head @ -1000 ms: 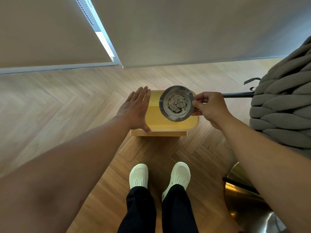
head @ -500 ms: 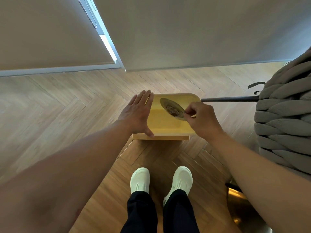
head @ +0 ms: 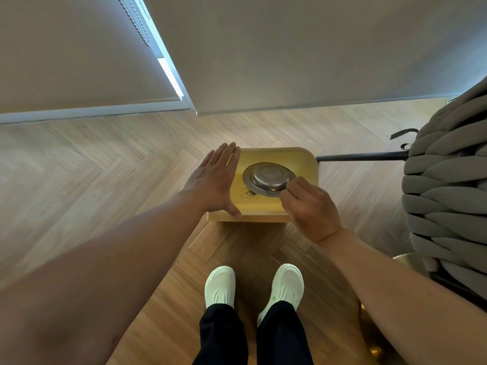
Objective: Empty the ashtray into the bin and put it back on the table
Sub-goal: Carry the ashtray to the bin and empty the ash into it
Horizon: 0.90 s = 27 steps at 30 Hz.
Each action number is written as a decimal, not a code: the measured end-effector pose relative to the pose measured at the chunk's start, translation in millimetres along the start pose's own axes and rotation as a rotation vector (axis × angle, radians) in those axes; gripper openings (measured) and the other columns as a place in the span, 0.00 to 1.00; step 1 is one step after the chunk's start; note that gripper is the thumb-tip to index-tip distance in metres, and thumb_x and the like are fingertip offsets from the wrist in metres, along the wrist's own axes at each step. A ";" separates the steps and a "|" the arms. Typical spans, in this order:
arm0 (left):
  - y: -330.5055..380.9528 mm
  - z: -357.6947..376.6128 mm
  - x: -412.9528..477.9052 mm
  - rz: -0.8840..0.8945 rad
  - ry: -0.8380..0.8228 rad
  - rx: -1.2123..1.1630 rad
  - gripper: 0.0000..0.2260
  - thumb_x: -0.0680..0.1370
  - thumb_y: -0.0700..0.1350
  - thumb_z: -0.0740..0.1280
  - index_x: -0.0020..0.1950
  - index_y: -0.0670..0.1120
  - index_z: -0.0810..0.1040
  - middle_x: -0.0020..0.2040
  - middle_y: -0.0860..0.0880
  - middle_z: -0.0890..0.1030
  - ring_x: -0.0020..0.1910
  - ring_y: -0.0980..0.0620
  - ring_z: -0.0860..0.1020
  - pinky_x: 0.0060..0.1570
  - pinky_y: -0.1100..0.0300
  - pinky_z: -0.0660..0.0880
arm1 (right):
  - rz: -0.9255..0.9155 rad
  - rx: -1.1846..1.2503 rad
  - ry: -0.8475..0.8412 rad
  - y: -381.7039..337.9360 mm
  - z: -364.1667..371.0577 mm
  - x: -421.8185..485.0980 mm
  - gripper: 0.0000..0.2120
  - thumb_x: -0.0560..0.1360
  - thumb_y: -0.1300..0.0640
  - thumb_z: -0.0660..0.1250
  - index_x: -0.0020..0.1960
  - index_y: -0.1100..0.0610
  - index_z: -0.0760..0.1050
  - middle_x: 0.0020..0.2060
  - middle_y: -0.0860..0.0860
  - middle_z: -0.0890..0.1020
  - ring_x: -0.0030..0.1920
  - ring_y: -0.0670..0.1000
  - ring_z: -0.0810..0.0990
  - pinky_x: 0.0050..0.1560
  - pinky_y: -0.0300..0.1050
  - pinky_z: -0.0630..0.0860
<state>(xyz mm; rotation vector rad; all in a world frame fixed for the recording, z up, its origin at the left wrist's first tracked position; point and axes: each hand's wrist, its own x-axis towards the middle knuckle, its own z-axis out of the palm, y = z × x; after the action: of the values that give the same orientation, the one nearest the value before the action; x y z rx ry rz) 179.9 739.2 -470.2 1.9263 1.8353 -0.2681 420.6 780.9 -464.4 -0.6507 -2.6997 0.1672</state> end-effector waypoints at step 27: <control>2.1 0.6 0.8 -0.019 -0.014 -0.015 0.66 0.56 0.71 0.74 0.77 0.45 0.37 0.80 0.45 0.40 0.77 0.46 0.38 0.74 0.52 0.40 | -0.166 -0.093 0.057 -4.0 7.8 0.3 0.15 0.80 0.65 0.58 0.40 0.63 0.81 0.35 0.58 0.81 0.38 0.57 0.79 0.41 0.48 0.79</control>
<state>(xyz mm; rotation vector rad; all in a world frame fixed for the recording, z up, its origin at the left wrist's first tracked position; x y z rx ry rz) 182.1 739.6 -470.7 1.8935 1.8419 -0.2726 415.8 777.3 -470.7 -0.4465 -2.7033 -0.0193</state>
